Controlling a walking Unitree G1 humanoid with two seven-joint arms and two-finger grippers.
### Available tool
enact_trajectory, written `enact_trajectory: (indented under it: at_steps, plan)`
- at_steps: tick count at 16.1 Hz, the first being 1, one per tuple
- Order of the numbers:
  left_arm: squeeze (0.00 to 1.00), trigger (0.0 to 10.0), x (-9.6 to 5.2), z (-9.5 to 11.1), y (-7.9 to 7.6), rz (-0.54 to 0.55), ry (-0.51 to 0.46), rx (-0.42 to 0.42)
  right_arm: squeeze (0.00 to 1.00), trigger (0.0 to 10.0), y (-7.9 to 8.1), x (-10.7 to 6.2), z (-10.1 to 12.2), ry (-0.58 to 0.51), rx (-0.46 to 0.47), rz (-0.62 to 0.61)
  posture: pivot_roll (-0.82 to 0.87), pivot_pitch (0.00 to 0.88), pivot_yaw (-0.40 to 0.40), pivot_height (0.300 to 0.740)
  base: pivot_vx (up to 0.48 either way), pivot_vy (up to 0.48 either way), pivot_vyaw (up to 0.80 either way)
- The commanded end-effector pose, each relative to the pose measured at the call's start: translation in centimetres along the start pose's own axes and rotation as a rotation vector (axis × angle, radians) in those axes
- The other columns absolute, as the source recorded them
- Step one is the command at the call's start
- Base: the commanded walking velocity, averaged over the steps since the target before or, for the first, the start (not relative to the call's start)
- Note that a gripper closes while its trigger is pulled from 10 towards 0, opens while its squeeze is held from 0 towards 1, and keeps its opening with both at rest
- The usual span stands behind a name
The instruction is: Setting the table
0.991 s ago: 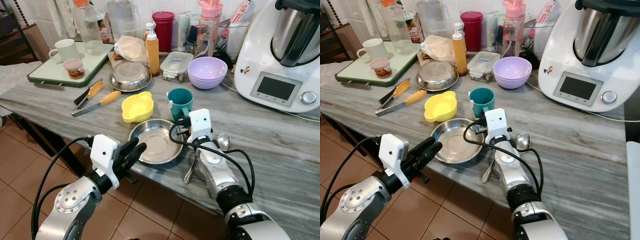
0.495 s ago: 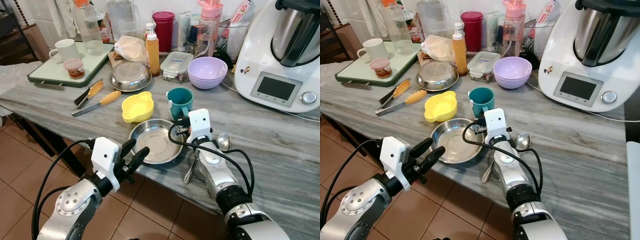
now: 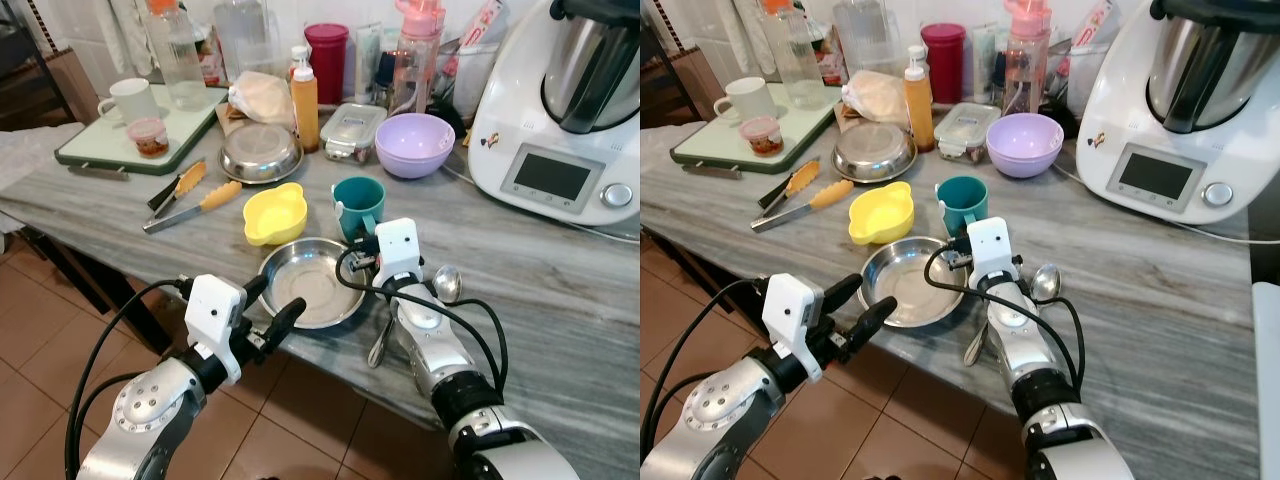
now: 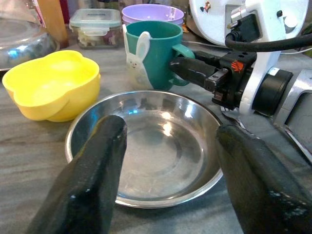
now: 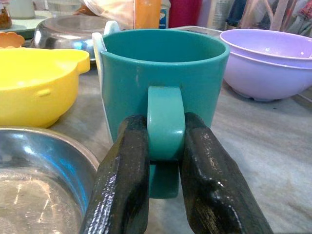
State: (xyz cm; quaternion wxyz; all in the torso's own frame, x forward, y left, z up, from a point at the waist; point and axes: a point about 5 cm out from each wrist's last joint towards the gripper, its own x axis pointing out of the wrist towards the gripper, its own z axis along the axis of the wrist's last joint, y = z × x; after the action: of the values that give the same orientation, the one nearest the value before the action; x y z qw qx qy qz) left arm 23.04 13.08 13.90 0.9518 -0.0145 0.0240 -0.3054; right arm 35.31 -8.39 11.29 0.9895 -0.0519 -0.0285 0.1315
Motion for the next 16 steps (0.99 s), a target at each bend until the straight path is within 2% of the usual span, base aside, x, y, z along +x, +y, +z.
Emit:
enact_trajectory:
  at_steps: [1,2,3,6,7,8,9,12,14,15,16]
  plan:
    - [1.00,10.0,-0.1,0.1,0.2,0.013,0.002,0.020,0.00,4.9,0.2,0.4,1.0,-0.042,0.013,0.007,-0.08,0.060,0.082,0.740,0.000,0.000,0.00]
    - [1.00,10.0,-0.1,0.0,0.2,0.020,0.005,0.027,0.00,9.5,-0.1,0.6,1.5,-0.055,0.007,-0.009,-0.08,0.060,0.082,0.740,0.000,0.000,0.00]
    - [1.00,10.0,-0.1,0.0,0.2,0.024,0.007,0.031,0.00,10.0,-0.3,0.7,1.9,-0.066,0.004,-0.014,-0.08,0.061,0.081,0.740,0.000,0.000,0.00]
    - [1.00,10.0,-0.2,-0.2,0.2,0.042,0.016,0.037,0.00,10.0,-1.0,0.2,2.8,-0.105,-0.005,-0.024,-0.09,0.066,0.076,0.740,0.000,0.000,0.00]
    - [0.95,10.0,-0.3,-0.3,0.2,0.052,0.016,0.036,0.00,10.0,-1.2,-0.1,3.1,-0.118,-0.005,-0.023,-0.10,0.067,0.078,0.740,0.000,0.000,0.00]
    - [0.47,10.0,-0.3,-0.3,0.3,0.070,0.011,0.031,0.00,10.0,-1.5,-0.6,3.3,-0.132,-0.012,-0.028,-0.11,0.069,0.081,0.740,0.000,0.000,0.00]
    - [0.40,10.0,-0.3,-0.4,0.4,0.084,0.007,0.026,0.00,10.0,-1.9,-1.2,3.7,-0.146,-0.018,-0.042,-0.12,0.069,0.083,0.740,0.000,0.000,0.00]
    - [0.41,10.0,0.0,-0.6,0.5,0.101,0.004,0.019,0.00,10.0,-3.3,-3.4,5.1,-0.173,-0.033,-0.049,-0.16,0.073,0.104,0.740,0.000,0.000,0.00]
    - [0.41,10.0,0.1,-0.6,0.5,0.101,0.003,0.019,0.00,10.0,-3.6,-3.9,5.2,-0.170,-0.035,-0.048,-0.18,0.076,0.116,0.740,0.000,0.000,0.00]
    - [0.24,10.0,0.4,-0.6,0.6,0.098,0.000,0.023,0.00,10.0,-4.1,-5.3,5.8,-0.165,-0.053,-0.042,-0.19,0.075,0.120,0.740,0.000,0.000,0.00]
    - [0.00,10.0,0.5,-0.6,0.7,0.097,-0.001,0.025,0.00,10.0,-4.3,-5.7,5.9,-0.165,-0.060,-0.042,-0.21,0.074,0.132,0.740,0.000,0.000,0.00]
